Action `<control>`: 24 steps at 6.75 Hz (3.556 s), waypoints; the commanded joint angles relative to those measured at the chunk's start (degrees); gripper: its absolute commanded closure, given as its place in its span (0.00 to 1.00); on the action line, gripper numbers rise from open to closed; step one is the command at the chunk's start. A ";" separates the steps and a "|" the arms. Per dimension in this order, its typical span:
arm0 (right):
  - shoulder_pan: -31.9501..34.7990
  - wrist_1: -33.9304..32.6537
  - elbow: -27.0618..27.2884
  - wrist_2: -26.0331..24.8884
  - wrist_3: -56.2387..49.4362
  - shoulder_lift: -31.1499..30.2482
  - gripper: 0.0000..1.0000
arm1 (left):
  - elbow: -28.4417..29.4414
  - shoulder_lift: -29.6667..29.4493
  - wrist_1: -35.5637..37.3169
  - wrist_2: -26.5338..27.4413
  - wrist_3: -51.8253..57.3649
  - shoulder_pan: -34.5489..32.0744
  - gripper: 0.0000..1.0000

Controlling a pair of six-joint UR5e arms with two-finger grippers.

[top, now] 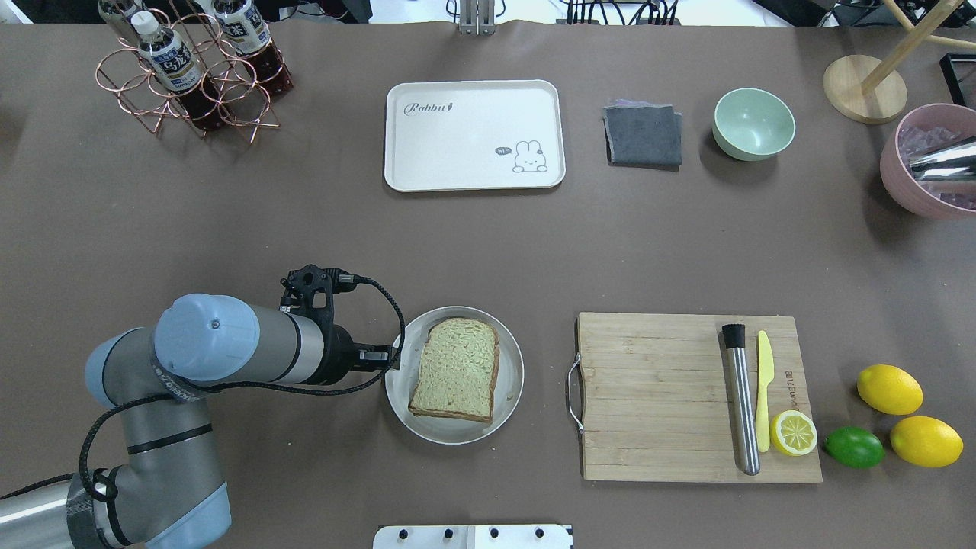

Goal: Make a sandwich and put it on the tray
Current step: 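Reach the left gripper to the plate rim and grasp it, then carry the plate with the left gripper onto the rabbit tray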

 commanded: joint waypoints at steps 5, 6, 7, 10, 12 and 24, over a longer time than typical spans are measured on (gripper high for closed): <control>0.35 0.30 -0.70 0.61 0.11 -0.37 0.00 | 1.88 -1.09 0.06 0.09 0.25 1.61 0.76; 0.36 0.39 -0.69 0.71 0.11 -0.37 0.00 | 1.88 -1.26 0.15 0.09 0.25 1.61 1.00; 0.44 0.39 -0.69 0.71 0.20 -0.37 0.00 | 1.79 -1.44 0.15 0.00 0.33 1.61 1.00; 0.44 0.39 -0.78 0.62 0.20 -0.37 0.00 | 1.44 -1.53 0.15 -4.89 0.77 -1.09 1.00; 0.36 0.56 -0.78 0.44 0.11 -0.28 0.00 | 3.80 -3.79 0.41 -11.22 6.00 -7.85 1.00; 0.36 0.65 -1.22 0.00 0.20 0.33 0.00 | 66.30 -45.65 -7.50 -19.17 11.59 -26.52 1.00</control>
